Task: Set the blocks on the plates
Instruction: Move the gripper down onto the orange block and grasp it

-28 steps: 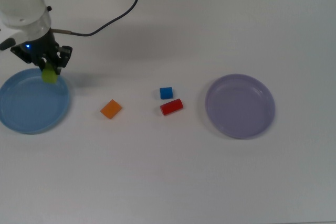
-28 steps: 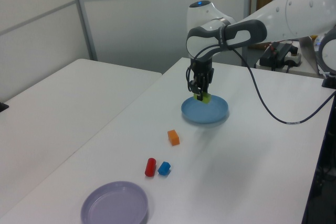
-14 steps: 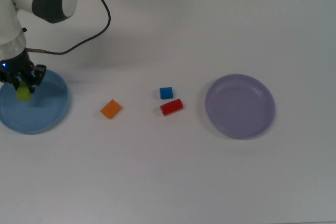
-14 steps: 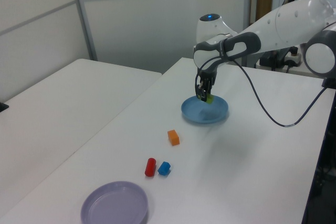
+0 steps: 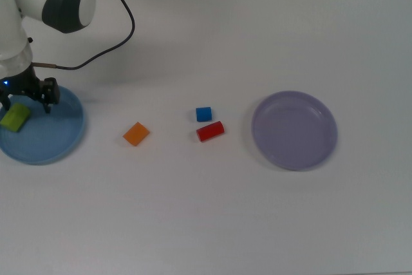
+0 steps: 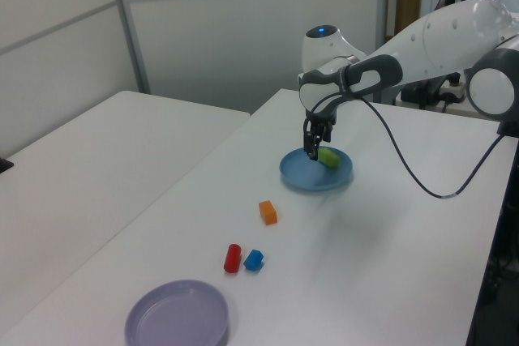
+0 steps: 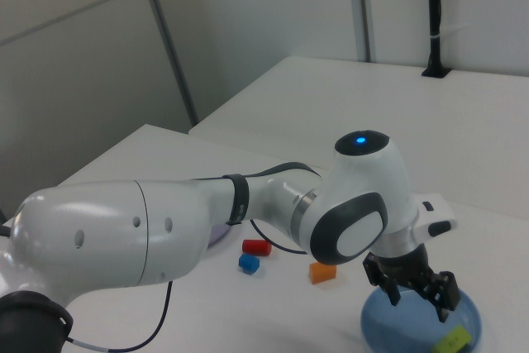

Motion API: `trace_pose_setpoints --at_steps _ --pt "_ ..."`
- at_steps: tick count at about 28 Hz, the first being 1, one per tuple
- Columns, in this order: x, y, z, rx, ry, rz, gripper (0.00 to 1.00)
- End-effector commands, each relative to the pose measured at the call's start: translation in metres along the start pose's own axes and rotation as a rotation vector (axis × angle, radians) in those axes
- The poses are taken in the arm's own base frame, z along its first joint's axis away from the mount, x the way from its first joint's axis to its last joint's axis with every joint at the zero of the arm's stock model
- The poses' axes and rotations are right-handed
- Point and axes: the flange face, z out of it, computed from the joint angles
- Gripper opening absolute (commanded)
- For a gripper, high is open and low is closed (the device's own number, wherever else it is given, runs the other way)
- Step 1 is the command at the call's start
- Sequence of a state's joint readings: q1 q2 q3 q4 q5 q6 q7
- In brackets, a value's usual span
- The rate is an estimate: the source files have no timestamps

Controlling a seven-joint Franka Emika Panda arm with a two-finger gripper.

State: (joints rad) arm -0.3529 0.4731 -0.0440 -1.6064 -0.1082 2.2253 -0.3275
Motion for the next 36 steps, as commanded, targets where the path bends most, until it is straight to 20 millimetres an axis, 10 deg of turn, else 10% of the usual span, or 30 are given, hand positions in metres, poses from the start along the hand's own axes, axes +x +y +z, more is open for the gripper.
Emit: trace_pose_setpoints --at_steps 1,11,20,26,31,36 --pt "0.006 -0.009 -0.002 0.005 0.008 -0.001 1.00" --pt "0.025 -0.128 -0.008 0.053 -0.069 0.333 1.00" --pt "0.034 -0.188 0.001 0.139 -0.090 0.435 1.00" --pt "0.035 -0.203 0.018 0.137 -0.088 0.503 0.70" --pt "0.037 -0.206 0.026 0.137 -0.076 0.502 0.14" --pt "0.037 -0.207 0.026 0.137 -0.077 0.494 0.00"
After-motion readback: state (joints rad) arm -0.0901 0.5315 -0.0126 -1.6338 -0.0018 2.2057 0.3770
